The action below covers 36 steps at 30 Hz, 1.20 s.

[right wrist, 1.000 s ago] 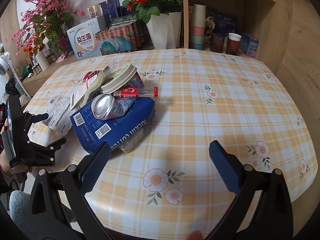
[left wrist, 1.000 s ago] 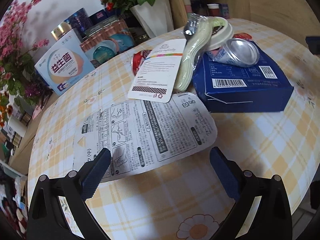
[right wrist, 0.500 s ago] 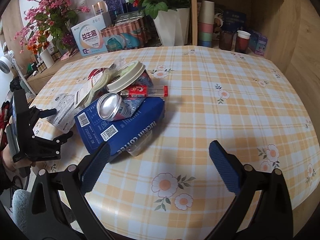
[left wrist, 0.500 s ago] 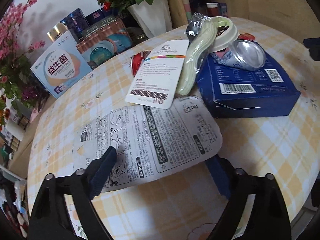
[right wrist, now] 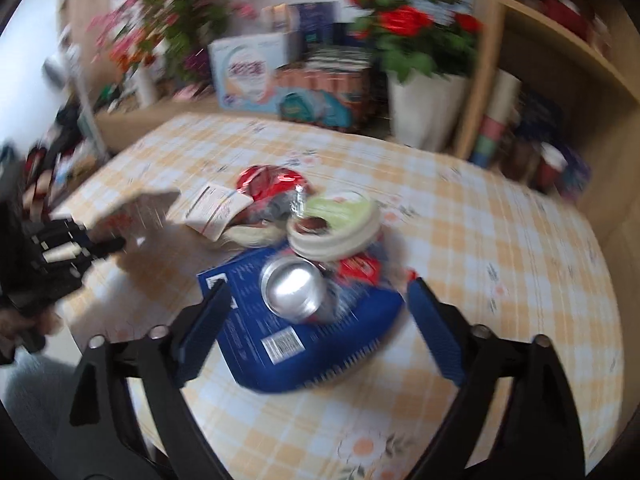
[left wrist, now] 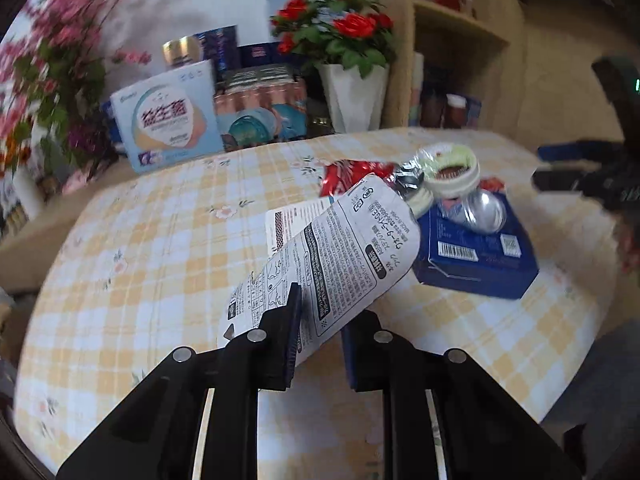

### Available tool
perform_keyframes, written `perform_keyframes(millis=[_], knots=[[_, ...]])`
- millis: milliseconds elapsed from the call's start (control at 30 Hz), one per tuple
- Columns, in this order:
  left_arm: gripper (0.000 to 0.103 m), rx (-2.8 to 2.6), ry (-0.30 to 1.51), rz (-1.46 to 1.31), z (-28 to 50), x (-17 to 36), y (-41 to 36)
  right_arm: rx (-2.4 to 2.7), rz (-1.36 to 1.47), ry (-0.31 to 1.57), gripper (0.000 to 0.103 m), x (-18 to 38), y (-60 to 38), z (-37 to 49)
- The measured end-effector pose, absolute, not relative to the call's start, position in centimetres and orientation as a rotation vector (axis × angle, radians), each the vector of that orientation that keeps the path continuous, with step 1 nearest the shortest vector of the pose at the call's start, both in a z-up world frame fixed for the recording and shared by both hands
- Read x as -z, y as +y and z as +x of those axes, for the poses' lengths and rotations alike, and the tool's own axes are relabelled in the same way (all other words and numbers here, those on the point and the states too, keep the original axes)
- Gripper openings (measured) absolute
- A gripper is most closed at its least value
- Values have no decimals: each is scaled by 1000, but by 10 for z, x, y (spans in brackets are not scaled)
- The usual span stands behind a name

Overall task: Collect trash
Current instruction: 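Close the right tool on the white plastic utensils while the left tool lifts the sheet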

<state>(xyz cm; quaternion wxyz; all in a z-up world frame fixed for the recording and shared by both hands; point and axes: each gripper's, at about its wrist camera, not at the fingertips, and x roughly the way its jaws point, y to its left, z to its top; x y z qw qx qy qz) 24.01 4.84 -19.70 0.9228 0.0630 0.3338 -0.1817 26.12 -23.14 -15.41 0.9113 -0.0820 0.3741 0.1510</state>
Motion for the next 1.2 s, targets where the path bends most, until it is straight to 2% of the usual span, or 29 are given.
perform_keyframes(millis=[267,433,533,867,1033,1200], knots=[[18,329,685,-153,226,179,102,-519,-477,883,70,172,-145,306],[17,311,684,-176,225,174,113,-545,-633,978,51,199,-108,339],[16,301,681,-186,225,171,118,-565,-668,1046,44,208,-98,357],[16,302,665,-215,224,171,125,-574,-769,1158,41,228,-81,377],[16,306,653,-222,220,165,126,-575,-775,1155,20,220,-79,376],[12,311,645,-213,218,158,123,-571,-818,1115,16,199,-80,367]])
